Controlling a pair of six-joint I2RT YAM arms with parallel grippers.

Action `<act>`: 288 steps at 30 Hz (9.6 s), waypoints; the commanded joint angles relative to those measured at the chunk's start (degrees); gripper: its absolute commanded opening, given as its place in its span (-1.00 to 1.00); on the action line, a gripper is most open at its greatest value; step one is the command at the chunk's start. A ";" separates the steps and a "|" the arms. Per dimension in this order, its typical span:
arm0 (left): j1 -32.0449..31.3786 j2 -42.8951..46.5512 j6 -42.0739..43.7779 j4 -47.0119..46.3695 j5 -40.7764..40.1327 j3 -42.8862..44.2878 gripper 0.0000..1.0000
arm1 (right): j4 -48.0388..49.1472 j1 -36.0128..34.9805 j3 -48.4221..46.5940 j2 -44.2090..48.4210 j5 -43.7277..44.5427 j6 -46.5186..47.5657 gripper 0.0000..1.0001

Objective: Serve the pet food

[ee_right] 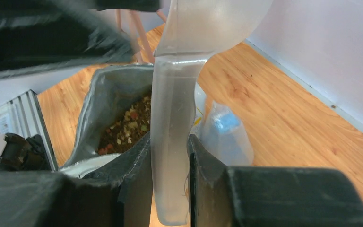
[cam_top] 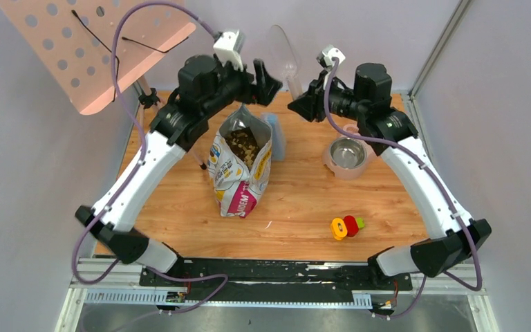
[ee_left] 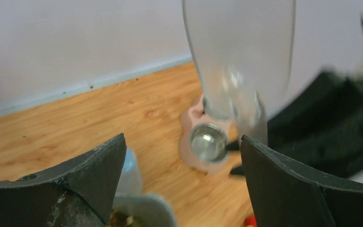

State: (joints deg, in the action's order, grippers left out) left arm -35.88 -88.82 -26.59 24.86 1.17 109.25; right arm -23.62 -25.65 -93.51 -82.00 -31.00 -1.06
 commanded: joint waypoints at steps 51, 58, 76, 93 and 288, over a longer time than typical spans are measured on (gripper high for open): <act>-17.65 7.90 134.60 -0.50 4.36 -16.70 -0.32 | -42.88 0.17 -7.72 7.33 -5.53 17.70 -1.00; -17.65 8.29 135.95 1.88 1.98 -17.10 -0.18 | -43.38 0.08 -6.78 8.35 -5.80 19.93 -1.00; -17.34 8.33 123.60 1.05 -3.12 -18.20 -1.00 | -44.20 0.39 -15.78 6.57 0.71 17.81 0.41; -12.34 -1.60 69.26 25.39 -5.24 8.31 -1.00 | -9.55 29.33 -21.61 -4.58 -35.50 -26.49 0.67; 16.89 -2.88 50.54 40.69 11.36 9.12 0.19 | 3.62 15.68 -13.57 -31.46 -46.77 -49.10 -1.00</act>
State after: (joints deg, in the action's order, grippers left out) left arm -18.98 -93.12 20.86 64.66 12.95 115.66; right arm -27.73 -11.09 -107.81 -113.86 -75.94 -46.11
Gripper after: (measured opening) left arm 0.592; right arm 0.270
